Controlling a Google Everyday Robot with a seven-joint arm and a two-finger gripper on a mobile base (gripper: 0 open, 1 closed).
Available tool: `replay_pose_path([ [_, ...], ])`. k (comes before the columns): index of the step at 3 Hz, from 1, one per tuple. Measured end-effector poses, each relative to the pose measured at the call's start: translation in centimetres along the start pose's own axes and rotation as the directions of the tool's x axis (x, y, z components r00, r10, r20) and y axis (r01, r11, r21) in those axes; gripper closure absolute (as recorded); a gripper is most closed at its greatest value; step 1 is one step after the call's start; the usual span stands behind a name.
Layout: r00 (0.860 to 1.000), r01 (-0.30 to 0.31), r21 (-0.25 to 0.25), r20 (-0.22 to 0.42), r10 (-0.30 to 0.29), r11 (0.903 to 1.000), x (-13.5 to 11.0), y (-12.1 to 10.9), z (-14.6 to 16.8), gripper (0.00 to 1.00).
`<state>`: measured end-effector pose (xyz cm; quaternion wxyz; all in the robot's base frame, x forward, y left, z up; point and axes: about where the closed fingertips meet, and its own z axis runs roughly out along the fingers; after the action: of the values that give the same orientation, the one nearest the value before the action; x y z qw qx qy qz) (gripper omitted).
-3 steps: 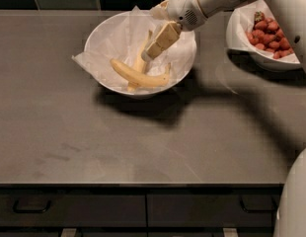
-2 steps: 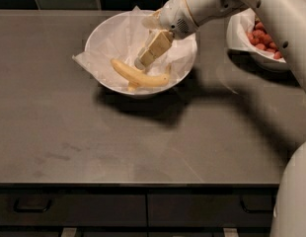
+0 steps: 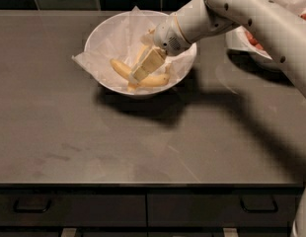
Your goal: Pick banana from white bowl
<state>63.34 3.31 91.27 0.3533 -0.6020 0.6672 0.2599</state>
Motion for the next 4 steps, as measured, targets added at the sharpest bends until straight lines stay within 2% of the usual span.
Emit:
replay_pose_path([
  [2, 0.998, -0.044, 0.067, -0.039, 0.047, 0.9968, 2.1, 0.0, 2.0, 0.16],
  [3, 0.997, -0.040, 0.090, -0.061, 0.046, 0.9951, 2.5, 0.2, 2.5, 0.35],
  [4, 0.997, -0.033, 0.105, -0.070, 0.040, 0.9939, 2.8, 0.5, 2.6, 0.58],
])
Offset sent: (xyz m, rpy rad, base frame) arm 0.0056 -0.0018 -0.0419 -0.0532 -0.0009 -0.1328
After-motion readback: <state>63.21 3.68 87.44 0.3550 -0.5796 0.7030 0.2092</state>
